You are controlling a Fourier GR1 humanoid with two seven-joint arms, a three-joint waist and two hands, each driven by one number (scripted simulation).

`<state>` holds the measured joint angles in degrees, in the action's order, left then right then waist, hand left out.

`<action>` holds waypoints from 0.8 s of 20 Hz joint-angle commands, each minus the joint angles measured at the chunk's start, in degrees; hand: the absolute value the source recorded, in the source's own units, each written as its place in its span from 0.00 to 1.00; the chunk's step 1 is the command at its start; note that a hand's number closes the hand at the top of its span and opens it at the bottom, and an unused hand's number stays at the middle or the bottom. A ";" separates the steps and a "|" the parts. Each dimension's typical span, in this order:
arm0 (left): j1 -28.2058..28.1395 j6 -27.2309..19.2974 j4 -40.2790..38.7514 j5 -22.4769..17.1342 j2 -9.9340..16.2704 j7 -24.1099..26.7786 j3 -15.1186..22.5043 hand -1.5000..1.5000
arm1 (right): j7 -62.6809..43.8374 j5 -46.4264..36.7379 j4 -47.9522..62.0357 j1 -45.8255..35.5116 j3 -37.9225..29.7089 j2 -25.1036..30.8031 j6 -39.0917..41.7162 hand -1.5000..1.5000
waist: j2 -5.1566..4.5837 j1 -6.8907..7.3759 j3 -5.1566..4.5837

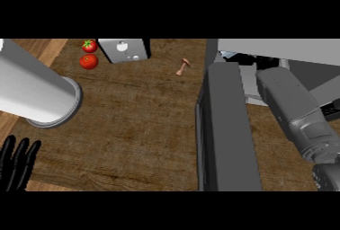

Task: Pick up the milk, place it into the microwave and close the microwave

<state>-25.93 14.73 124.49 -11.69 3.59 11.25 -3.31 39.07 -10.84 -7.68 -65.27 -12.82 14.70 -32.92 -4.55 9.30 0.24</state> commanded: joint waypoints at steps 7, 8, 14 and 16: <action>2.67 -0.36 -1.25 3.58 0.44 -1.10 2.15 0.00 | -6.03 -6.98 6.56 -1.43 5.43 0.61 -14.57 0.00 | -0.62 1.76 -0.36; 3.25 -0.68 -2.46 3.85 0.03 -0.48 2.08 0.00 | -5.00 -2.02 4.10 -2.70 1.07 -0.50 -4.57 0.00 | -0.94 1.67 0.08; 4.38 -0.69 -2.06 4.09 -0.38 -0.98 3.39 0.00 | -4.29 -0.35 3.87 -3.03 -0.48 -1.53 4.02 0.00 | -0.63 1.54 0.21; 5.49 -1.47 -2.11 5.37 -0.53 -1.17 3.64 0.00 | -2.51 0.73 3.51 -1.24 -1.60 -3.45 4.39 0.00 | -0.37 0.50 0.28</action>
<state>-21.58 13.84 122.23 -7.37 3.33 10.40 -0.35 35.71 -12.00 -3.73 -67.11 -12.66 13.18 -31.61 -5.28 10.17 0.43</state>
